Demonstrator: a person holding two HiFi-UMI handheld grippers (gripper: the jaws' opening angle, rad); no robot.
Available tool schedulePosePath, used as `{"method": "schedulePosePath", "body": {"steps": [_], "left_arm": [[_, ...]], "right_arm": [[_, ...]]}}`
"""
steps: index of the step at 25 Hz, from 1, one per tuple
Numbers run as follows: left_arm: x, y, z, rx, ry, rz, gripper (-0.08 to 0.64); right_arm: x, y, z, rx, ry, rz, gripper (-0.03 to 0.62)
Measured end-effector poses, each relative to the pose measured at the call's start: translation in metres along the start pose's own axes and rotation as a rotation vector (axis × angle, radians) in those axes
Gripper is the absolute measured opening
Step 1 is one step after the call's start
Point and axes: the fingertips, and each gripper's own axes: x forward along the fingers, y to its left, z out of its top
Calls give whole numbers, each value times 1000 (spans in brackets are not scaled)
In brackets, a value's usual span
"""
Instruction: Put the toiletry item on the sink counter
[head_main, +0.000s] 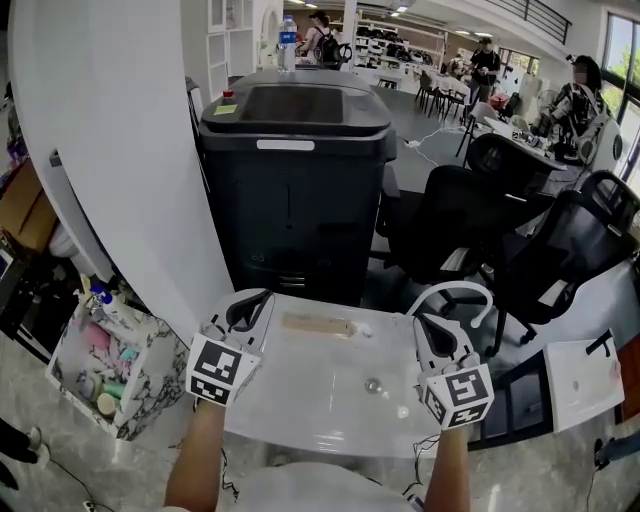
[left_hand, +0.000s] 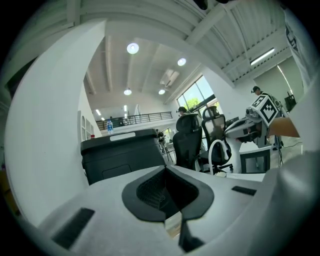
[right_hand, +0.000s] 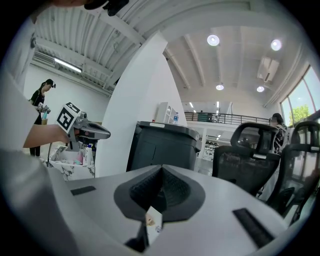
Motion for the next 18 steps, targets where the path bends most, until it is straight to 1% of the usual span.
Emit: {"method": "schedulePosePath", "body": {"steps": [8,18], "left_arm": [[-12,-1,10,7,-26,7,11],[-13,-4,15,20,-28,-4,11]], "right_arm": [[0,11,7,-7,-13,13,-3],[0,12,7,-11,-10,15,-3]]}}
